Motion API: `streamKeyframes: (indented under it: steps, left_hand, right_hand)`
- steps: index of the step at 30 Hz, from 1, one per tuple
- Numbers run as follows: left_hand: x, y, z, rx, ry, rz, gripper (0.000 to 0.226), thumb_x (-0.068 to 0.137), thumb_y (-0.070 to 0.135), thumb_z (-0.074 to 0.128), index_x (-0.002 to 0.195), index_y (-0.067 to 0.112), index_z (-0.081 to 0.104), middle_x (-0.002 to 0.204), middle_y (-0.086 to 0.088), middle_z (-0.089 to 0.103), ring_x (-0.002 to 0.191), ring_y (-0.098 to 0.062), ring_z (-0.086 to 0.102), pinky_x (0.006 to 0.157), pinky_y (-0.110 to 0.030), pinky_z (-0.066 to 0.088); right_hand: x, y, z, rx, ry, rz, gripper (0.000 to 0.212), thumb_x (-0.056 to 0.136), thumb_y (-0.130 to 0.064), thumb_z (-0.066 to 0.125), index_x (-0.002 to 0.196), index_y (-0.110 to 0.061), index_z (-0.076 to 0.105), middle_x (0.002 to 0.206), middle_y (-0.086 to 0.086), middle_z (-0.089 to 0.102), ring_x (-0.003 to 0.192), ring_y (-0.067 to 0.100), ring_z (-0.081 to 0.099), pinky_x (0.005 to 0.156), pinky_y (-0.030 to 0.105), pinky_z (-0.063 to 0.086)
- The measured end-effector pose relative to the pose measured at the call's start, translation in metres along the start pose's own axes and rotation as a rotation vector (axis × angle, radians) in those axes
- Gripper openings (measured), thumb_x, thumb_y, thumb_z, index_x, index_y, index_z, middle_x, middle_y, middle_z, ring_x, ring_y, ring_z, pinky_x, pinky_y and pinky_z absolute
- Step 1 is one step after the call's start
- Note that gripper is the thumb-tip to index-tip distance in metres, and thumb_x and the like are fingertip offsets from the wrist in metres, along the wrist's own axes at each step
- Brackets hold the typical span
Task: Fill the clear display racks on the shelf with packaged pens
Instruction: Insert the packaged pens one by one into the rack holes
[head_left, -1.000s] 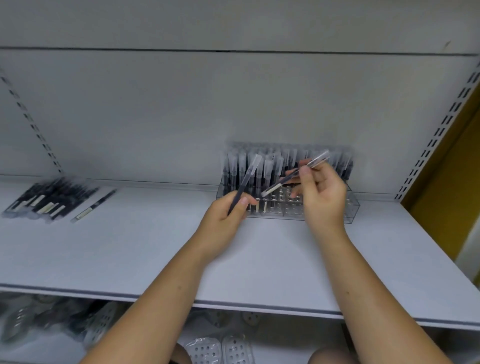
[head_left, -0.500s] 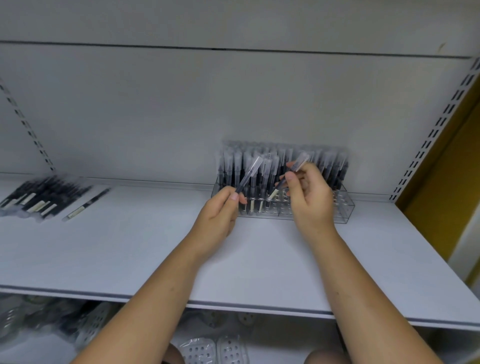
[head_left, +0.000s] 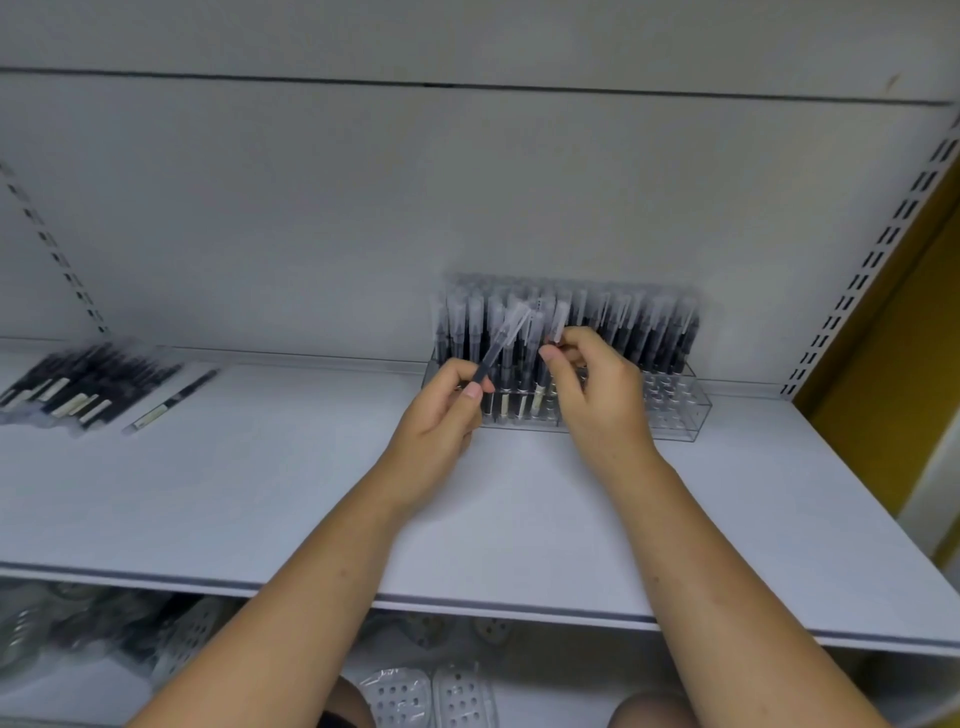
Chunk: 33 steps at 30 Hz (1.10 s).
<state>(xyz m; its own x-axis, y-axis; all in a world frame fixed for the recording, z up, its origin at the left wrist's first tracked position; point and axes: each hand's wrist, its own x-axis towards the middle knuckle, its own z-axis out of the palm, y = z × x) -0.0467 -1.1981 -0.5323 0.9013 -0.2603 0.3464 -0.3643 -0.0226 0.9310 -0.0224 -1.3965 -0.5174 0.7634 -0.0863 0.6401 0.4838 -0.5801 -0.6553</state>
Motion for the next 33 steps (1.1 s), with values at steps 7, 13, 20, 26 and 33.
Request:
streamKeyframes:
  steps: [7, 13, 20, 26, 33]
  left_hand:
    - [-0.002, -0.002, 0.002, 0.118, 0.050, 0.082, 0.017, 0.106, 0.034, 0.047, 0.107, 0.021, 0.058, 0.069, 0.014, 0.045, 0.065, -0.013, 0.036, 0.064, -0.034, 0.030]
    - [-0.006, 0.000, 0.005, 0.308, 0.117, 0.150, 0.009, 0.107, 0.031, 0.048, 0.108, 0.028, 0.056, 0.069, 0.009, 0.051, 0.063, -0.015, 0.042, 0.063, -0.040, 0.038]
    - [-0.005, -0.002, 0.007, 0.519, 0.120, 0.159, 0.012, 0.105, 0.043, 0.045, 0.111, 0.034, 0.051, 0.076, 0.009, 0.063, 0.069, -0.024, 0.059, 0.067, -0.050, 0.052]
    - [-0.005, -0.001, 0.009, 0.560, 0.098, 0.182, 0.015, 0.103, 0.042, 0.047, 0.113, 0.034, 0.055, 0.079, 0.013, 0.063, 0.069, -0.017, 0.058, 0.066, -0.047, 0.052]
    - [-0.005, 0.002, 0.011, 0.795, 0.132, 0.339, 0.026, 0.100, 0.037, 0.061, 0.124, 0.025, 0.061, 0.111, 0.018, 0.062, 0.101, -0.009, 0.058, 0.084, -0.040, 0.051]
  right_hand:
    - [-0.004, 0.000, -0.001, -0.033, 0.005, 0.041, 0.015, 0.094, -0.032, 0.073, 0.100, -0.018, 0.070, 0.086, -0.007, 0.069, 0.086, 0.009, 0.065, 0.075, 0.026, 0.050]
    - [-0.006, -0.011, -0.009, 0.205, 0.058, 0.033, 0.009, 0.095, -0.012, 0.070, 0.096, -0.021, 0.068, 0.087, -0.004, 0.069, 0.080, 0.007, 0.064, 0.073, 0.023, 0.050]
    - [-0.011, -0.031, -0.007, 0.546, -0.284, 0.163, 0.004, 0.095, -0.004, 0.071, 0.099, -0.005, 0.072, 0.079, 0.003, 0.071, 0.057, 0.018, 0.057, 0.054, 0.034, 0.051]
    - [-0.011, -0.031, -0.006, 0.525, -0.279, 0.166, 0.006, 0.095, -0.006, 0.072, 0.097, 0.000, 0.072, 0.077, 0.002, 0.073, 0.059, 0.012, 0.063, 0.058, 0.031, 0.054]
    - [-0.001, -0.023, -0.013, 0.599, 0.026, 0.167, 0.012, 0.103, -0.001, 0.057, 0.099, -0.009, 0.065, 0.079, 0.004, 0.073, 0.063, 0.013, 0.068, 0.053, 0.020, 0.046]
